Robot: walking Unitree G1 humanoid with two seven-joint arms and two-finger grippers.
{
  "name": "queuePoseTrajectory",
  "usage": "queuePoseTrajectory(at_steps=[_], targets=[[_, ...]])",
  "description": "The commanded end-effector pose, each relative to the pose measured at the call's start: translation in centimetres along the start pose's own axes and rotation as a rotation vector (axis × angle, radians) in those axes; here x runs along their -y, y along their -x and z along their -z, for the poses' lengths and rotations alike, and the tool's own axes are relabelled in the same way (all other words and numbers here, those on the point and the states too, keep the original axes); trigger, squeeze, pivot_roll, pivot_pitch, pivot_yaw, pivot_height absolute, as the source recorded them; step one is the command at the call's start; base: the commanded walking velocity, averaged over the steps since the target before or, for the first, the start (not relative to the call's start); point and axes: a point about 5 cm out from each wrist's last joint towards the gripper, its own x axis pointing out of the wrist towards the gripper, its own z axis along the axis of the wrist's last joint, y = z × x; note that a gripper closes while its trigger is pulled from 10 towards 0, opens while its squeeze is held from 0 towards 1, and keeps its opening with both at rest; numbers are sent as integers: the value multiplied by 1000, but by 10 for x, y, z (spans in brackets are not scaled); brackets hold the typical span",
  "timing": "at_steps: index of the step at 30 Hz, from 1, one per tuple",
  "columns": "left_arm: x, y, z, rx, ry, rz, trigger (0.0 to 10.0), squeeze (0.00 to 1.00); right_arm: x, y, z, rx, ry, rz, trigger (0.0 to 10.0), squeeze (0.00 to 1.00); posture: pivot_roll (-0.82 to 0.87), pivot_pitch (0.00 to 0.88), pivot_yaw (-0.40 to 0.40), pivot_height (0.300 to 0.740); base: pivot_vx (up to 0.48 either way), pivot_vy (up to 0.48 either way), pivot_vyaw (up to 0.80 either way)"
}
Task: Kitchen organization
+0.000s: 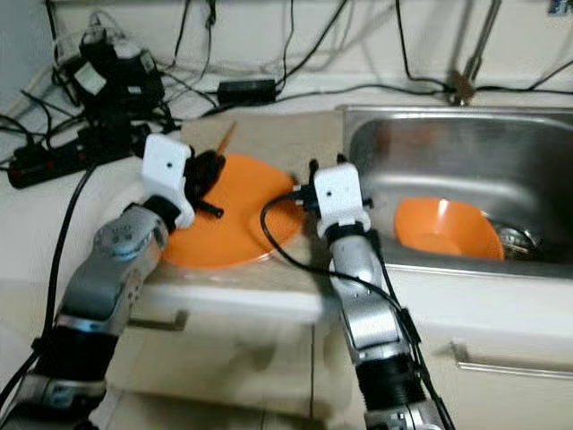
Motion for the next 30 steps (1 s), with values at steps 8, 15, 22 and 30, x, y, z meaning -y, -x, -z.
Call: queuePoseTrajectory(at_steps=[8, 15, 22, 30], targets=[[-8, 2, 7, -68, -5, 1, 10000, 0, -9, -2, -6, 26, -8, -37, 10000, 0, -18, 0, 86, 715, 0, 0, 0], [-4, -4, 4, -127, -8, 86, 10000, 0, -10, -3, -6, 28, -8, -37, 10000, 0, -17, 0, 86, 715, 0, 0, 0], [-2, -10, -5, -145, 30, 147, 10000, 0, -8, -4, -9, 35, -24, -15, 10000, 0, -22, 0, 99, 715, 0, 0, 0], [-4, -10, -2, -149, 6, 136, 10000, 0, -8, -4, -8, 29, -36, -17, 10000, 0, -23, 0, 99, 715, 0, 0, -642]])
